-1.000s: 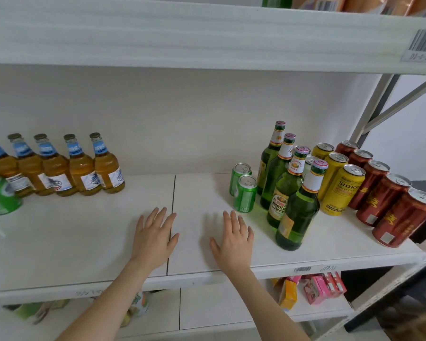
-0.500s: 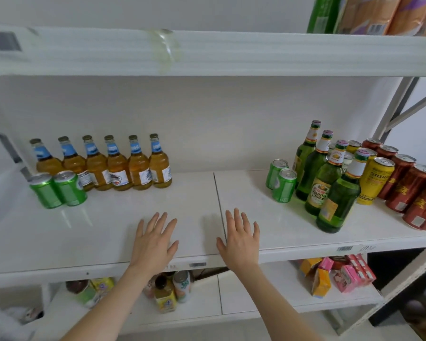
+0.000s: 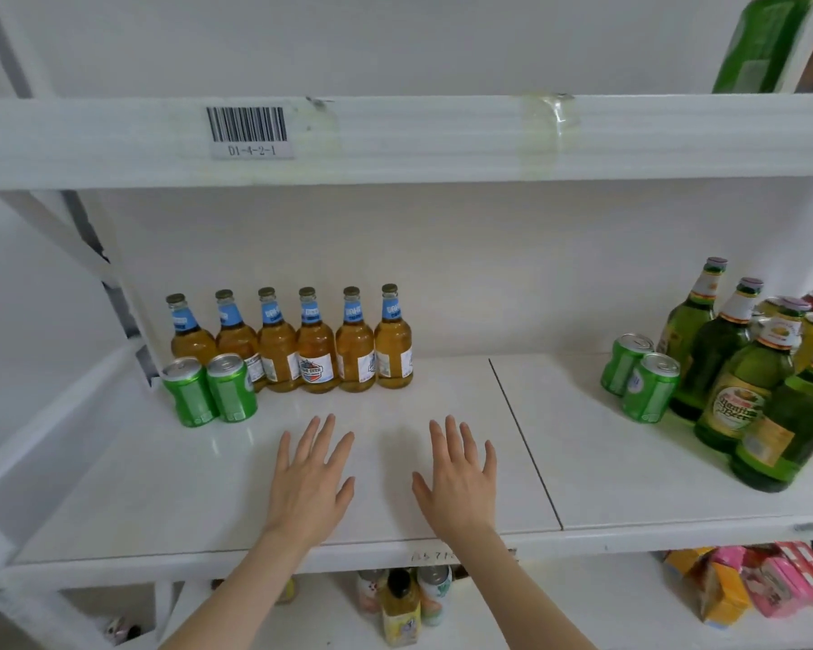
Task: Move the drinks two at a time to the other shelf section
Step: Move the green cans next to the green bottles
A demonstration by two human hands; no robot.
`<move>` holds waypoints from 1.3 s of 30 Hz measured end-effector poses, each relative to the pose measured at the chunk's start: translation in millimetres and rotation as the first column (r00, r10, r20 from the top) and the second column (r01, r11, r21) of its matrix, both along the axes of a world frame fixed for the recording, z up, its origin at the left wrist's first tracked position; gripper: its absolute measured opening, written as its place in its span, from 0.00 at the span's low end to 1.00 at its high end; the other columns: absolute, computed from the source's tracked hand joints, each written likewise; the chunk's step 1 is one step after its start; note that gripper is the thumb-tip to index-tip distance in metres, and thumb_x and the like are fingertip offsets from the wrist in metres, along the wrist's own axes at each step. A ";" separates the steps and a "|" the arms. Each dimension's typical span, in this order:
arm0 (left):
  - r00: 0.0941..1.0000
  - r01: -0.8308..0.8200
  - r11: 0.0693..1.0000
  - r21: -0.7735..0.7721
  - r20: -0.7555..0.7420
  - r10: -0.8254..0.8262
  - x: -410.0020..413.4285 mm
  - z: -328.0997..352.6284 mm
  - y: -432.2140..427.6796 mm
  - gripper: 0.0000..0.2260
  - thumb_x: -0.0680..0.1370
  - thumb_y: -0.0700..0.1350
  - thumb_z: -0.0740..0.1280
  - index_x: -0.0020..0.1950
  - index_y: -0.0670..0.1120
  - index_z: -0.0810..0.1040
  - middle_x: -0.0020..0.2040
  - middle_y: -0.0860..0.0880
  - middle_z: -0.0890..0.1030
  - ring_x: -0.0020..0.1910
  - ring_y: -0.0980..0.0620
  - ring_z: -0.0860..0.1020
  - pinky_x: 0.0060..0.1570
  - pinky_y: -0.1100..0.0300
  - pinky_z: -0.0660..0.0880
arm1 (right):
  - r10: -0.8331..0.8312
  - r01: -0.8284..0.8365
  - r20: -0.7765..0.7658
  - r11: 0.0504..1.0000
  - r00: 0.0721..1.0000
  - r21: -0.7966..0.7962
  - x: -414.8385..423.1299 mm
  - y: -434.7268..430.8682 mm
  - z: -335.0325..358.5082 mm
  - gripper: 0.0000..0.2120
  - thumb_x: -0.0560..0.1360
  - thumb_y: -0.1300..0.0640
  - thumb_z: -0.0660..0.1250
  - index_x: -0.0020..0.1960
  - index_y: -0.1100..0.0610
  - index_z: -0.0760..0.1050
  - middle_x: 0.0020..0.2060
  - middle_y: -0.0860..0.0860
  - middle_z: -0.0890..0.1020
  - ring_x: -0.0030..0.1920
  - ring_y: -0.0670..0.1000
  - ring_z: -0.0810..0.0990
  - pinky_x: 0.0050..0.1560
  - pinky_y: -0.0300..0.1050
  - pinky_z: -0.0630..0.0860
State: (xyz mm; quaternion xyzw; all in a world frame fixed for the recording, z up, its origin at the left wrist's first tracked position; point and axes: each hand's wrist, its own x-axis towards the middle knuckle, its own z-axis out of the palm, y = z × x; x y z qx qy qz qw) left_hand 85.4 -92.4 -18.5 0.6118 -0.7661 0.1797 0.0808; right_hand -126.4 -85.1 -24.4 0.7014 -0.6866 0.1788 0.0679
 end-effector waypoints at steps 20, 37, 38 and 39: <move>0.997 0.016 0.995 -0.096 -0.068 -0.023 252.9 15.2 -76.3 0.33 0.68 0.53 0.76 0.71 0.47 0.73 0.73 0.40 0.70 0.73 0.39 0.68 0.65 0.34 0.69 | 0.013 -0.013 0.040 1.000 0.999 -0.020 257.8 -84.1 9.6 0.37 0.65 0.39 0.73 0.69 0.56 0.73 0.66 0.55 0.77 0.66 0.57 0.75 0.63 0.64 0.70; 0.943 -0.025 0.998 -0.052 -0.333 0.006 305.7 9.9 -136.6 0.28 0.76 0.62 0.59 0.72 0.48 0.69 0.71 0.45 0.73 0.69 0.43 0.72 0.61 0.43 0.74 | 0.053 -0.081 0.259 0.992 0.964 0.098 313.2 -148.1 15.5 0.37 0.76 0.38 0.61 0.78 0.52 0.50 0.75 0.48 0.63 0.75 0.52 0.59 0.75 0.57 0.52; 0.914 -0.015 1.000 -0.016 -0.406 0.007 305.4 10.4 -140.3 0.29 0.77 0.63 0.58 0.73 0.49 0.67 0.72 0.47 0.72 0.69 0.45 0.72 0.61 0.46 0.73 | 0.045 -0.091 0.316 0.987 0.948 0.132 313.4 -154.1 13.8 0.37 0.75 0.39 0.62 0.77 0.52 0.51 0.74 0.48 0.65 0.74 0.52 0.61 0.74 0.57 0.54; 0.864 0.010 0.999 0.046 -0.503 0.015 305.4 10.7 -144.3 0.29 0.77 0.62 0.60 0.74 0.50 0.66 0.72 0.50 0.71 0.69 0.47 0.71 0.63 0.48 0.73 | 0.048 -0.119 0.396 0.981 0.917 0.156 313.9 -159.5 12.4 0.37 0.75 0.40 0.64 0.76 0.51 0.52 0.73 0.48 0.66 0.73 0.52 0.63 0.73 0.57 0.58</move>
